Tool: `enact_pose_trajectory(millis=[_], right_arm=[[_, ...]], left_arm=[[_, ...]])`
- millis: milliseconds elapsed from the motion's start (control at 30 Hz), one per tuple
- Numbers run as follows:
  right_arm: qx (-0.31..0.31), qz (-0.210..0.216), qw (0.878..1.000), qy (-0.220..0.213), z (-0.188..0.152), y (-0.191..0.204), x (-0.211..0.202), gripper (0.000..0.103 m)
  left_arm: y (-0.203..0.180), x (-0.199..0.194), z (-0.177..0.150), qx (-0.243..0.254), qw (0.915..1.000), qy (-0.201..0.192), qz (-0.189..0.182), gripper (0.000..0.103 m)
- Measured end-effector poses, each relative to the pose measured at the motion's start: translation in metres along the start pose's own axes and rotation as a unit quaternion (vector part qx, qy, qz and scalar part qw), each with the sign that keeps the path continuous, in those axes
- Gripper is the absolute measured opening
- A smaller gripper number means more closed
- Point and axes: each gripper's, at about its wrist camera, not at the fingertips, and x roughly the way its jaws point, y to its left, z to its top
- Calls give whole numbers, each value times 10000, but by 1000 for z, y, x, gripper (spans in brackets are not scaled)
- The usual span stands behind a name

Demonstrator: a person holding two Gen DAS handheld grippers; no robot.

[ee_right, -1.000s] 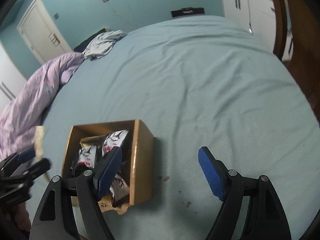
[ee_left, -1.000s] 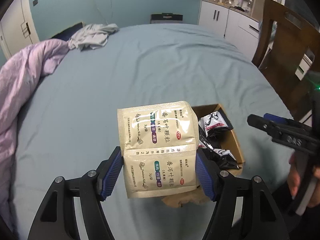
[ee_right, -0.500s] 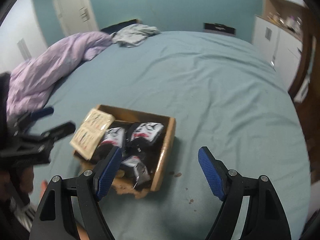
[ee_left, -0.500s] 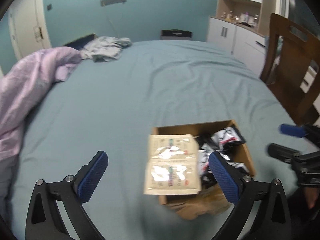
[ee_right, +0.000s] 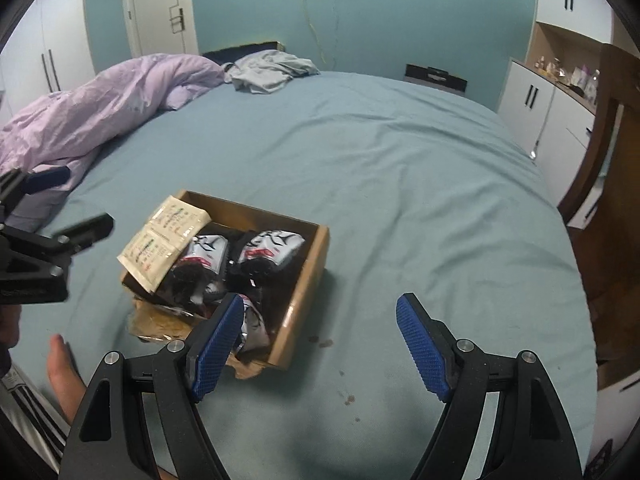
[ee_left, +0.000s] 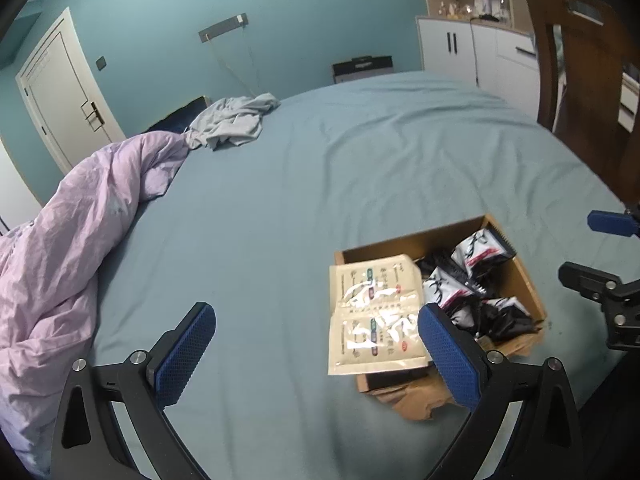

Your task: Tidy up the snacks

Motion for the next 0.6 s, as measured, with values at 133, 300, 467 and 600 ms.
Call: enact_pose_trajectory(millis=[133,300,467,600], right_arm=[[-30,134,9998,114,0,-1,7,78],[29,204,9997,90,2,-6,4,78],[-1,243,9996,158,1,-4,4,78],[-139,223,9994,204,1,4,6,78]], left_arm=[[-1,5,-1,-18,9999,97,63,103],[-1,10,-2,-49,9998,209,47,103],[-2,14,-4,-65,9995,302,-34,103],[1,19,-7,-238,9985,462,-192,103]])
